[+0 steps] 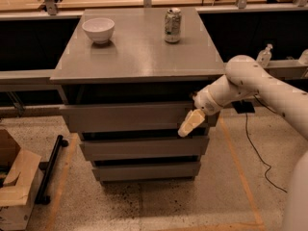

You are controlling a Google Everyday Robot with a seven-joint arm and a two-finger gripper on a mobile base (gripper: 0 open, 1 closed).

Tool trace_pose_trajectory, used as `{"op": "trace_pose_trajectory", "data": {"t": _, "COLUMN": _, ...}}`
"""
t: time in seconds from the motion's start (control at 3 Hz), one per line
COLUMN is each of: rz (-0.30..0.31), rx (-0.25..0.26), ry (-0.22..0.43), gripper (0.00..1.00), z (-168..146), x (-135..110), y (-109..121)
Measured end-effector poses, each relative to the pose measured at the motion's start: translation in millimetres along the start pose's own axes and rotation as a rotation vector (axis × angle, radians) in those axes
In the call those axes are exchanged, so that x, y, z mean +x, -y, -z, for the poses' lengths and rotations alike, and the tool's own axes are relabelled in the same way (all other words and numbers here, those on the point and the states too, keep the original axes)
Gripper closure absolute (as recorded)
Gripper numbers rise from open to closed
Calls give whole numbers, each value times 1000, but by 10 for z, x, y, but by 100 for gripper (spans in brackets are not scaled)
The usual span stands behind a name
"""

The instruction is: Open top drawer

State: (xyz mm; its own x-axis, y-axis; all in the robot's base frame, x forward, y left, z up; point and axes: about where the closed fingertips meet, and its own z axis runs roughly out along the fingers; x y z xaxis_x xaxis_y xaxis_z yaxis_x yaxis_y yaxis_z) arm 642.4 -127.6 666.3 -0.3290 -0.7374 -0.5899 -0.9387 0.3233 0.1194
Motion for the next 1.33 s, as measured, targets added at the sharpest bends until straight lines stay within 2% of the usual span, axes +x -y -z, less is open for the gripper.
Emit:
{"op": "trace_pose_trajectory", "data": {"t": 0.67, "rz": -13, "rx": -10, "ry": -2, "gripper": 0, "z": 141, "x": -84, "y": -70}}
{"op": "trace_pose_trajectory", "data": {"t": 1.0, "rz": -16, "rx": -48, "ry": -22, "gripper": 0, "z": 60, "x": -47, "y": -126}}
{"op": "trace_pose_trajectory", "data": {"t": 1.33, "rz": -17, "rx": -48, "ry": -22, "gripper": 0, "z": 115, "x": -87, "y": -135}}
